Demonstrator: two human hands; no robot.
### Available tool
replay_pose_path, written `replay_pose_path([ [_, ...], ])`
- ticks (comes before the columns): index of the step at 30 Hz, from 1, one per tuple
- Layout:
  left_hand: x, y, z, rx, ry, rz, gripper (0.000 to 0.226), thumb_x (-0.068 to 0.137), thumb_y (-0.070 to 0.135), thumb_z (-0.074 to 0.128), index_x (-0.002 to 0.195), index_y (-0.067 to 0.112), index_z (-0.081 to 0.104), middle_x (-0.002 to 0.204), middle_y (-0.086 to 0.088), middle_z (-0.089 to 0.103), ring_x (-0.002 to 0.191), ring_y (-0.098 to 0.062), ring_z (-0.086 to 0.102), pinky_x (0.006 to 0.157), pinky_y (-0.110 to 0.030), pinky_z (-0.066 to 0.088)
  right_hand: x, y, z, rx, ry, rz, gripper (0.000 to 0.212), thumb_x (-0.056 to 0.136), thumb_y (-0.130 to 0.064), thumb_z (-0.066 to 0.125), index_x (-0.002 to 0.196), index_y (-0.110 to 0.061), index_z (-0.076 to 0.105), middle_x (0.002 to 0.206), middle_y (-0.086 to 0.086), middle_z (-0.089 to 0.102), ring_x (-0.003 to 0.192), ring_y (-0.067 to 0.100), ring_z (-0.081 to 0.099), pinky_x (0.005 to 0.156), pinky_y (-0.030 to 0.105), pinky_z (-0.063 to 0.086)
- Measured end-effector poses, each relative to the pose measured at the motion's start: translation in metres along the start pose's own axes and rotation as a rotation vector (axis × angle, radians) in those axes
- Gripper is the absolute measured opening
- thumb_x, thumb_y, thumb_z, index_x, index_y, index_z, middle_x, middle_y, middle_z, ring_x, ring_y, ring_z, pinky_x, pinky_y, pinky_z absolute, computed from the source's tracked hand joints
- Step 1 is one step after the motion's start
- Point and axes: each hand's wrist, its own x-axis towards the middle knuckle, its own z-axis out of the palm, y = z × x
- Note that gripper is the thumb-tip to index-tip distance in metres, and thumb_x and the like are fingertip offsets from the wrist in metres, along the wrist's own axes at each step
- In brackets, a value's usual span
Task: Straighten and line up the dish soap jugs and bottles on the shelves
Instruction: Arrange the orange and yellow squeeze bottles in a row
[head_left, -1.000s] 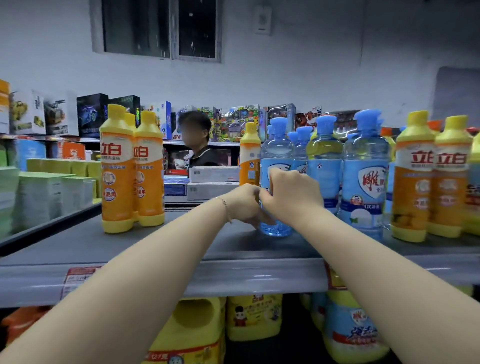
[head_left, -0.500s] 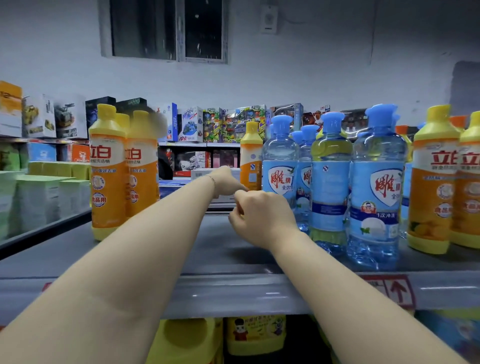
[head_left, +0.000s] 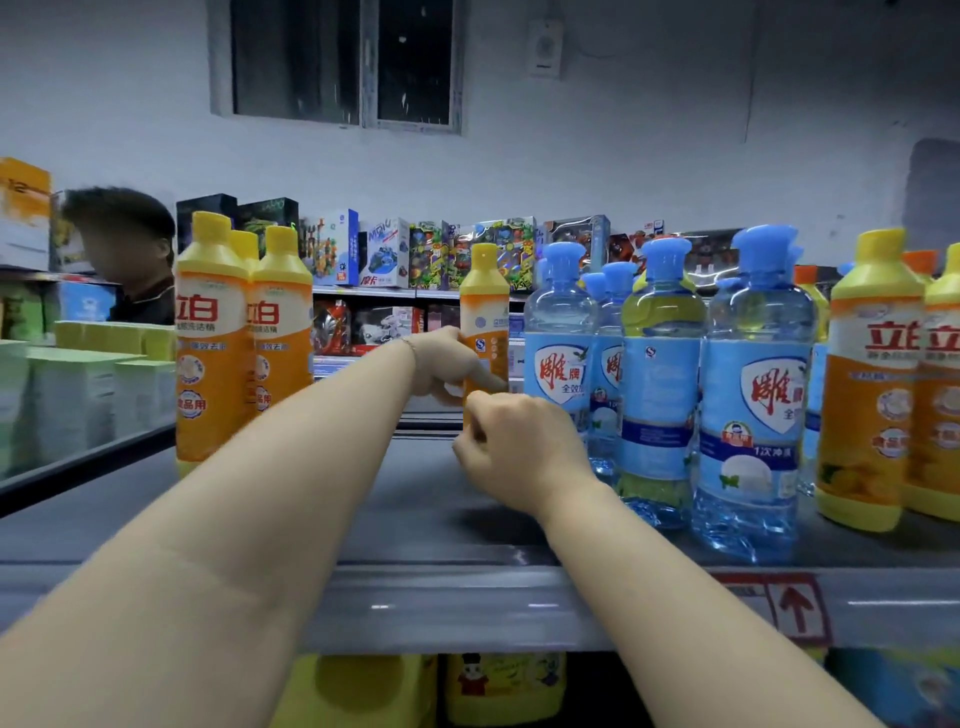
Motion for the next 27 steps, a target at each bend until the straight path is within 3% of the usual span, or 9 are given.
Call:
replay_pose_path([
  [4, -0.027, -0.009, -0.021, 0.022, 0.008, 0.005, 0.05, 0.078, 0.01, 0.078, 0.121, 0.018, 0.052, 0.115, -0.007, 0.066, 0.101, -0.023, 0.065, 0.087, -0.044, 0.055, -0.001, 0.0, -0.002, 0.024, 0.004, 0.026, 0.016, 0.091, -0.028, 0.049, 0.079, -0.017, 0.047, 0.077, 0.0, 0.057, 0.07, 0.021, 0.056, 0.061, 0.032, 0.047],
  [7, -0.052, -0.017, -0.032, 0.003, 0.071, -0.011, 0.053, 0.078, 0.014, 0.079, 0.121, 0.019, 0.049, 0.116, -0.006, 0.063, 0.106, -0.026, 0.062, 0.093, -0.048, 0.052, -0.001, 0.0, -0.004, 0.082, 0.014, 0.061, 0.016, 0.09, -0.025, 0.052, 0.077, -0.017, 0.047, 0.069, -0.002, 0.051, 0.065, 0.019, 0.051, 0.055, 0.027, 0.038],
  [12, -0.085, -0.034, -0.042, 0.109, 0.355, 0.09, 0.067, 0.071, 0.032, 0.084, 0.124, 0.022, 0.044, 0.108, 0.001, 0.057, 0.1, -0.022, 0.058, 0.082, -0.036, 0.054, 0.006, -0.008, -0.014, 0.144, -0.119, 0.128, 0.015, 0.088, -0.032, 0.058, 0.093, -0.019, 0.053, 0.072, -0.005, 0.053, 0.071, 0.019, 0.054, 0.059, 0.028, 0.04],
  [17, -0.099, -0.049, -0.046, 0.228, 0.616, 0.141, 0.076, 0.058, 0.052, 0.087, 0.114, 0.017, 0.05, 0.103, -0.001, 0.064, 0.093, -0.02, 0.063, 0.077, -0.034, 0.058, 0.03, -0.043, -0.018, 0.491, -0.311, 0.294, 0.045, 0.077, -0.038, 0.075, 0.11, -0.017, 0.052, 0.092, 0.0, 0.059, 0.082, 0.015, 0.056, 0.068, 0.03, 0.048],
  [19, -0.103, -0.05, -0.043, 0.299, 0.691, 0.142, 0.072, 0.059, 0.058, 0.083, 0.109, 0.017, 0.052, 0.098, -0.001, 0.065, 0.088, -0.02, 0.064, 0.071, -0.034, 0.057, 0.036, -0.059, -0.015, 0.568, -0.333, 0.377, 0.048, 0.073, -0.034, 0.079, 0.105, -0.015, 0.048, 0.094, 0.001, 0.056, 0.08, 0.013, 0.053, 0.061, 0.027, 0.045],
  [23, -0.113, -0.047, -0.041, 0.43, 0.773, 0.145, 0.067, 0.065, 0.064, 0.076, 0.105, 0.016, 0.054, 0.095, -0.003, 0.064, 0.086, -0.022, 0.064, 0.062, -0.03, 0.049, 0.04, -0.083, -0.001, 0.731, -0.216, 0.492, 0.054, 0.065, -0.03, 0.085, 0.1, -0.015, 0.047, 0.088, -0.002, 0.052, 0.073, 0.009, 0.05, 0.05, 0.023, 0.038],
  [27, -0.127, -0.049, -0.049, 0.504, 0.773, 0.149, 0.069, 0.067, 0.073, 0.067, 0.103, 0.015, 0.053, 0.092, -0.002, 0.061, 0.082, -0.022, 0.06, 0.064, -0.032, 0.051, 0.046, -0.098, 0.011, 0.864, -0.069, 0.573, 0.044, 0.067, -0.02, 0.083, 0.1, -0.018, 0.054, 0.097, 0.0, 0.062, 0.088, 0.017, 0.059, 0.065, 0.03, 0.052],
])
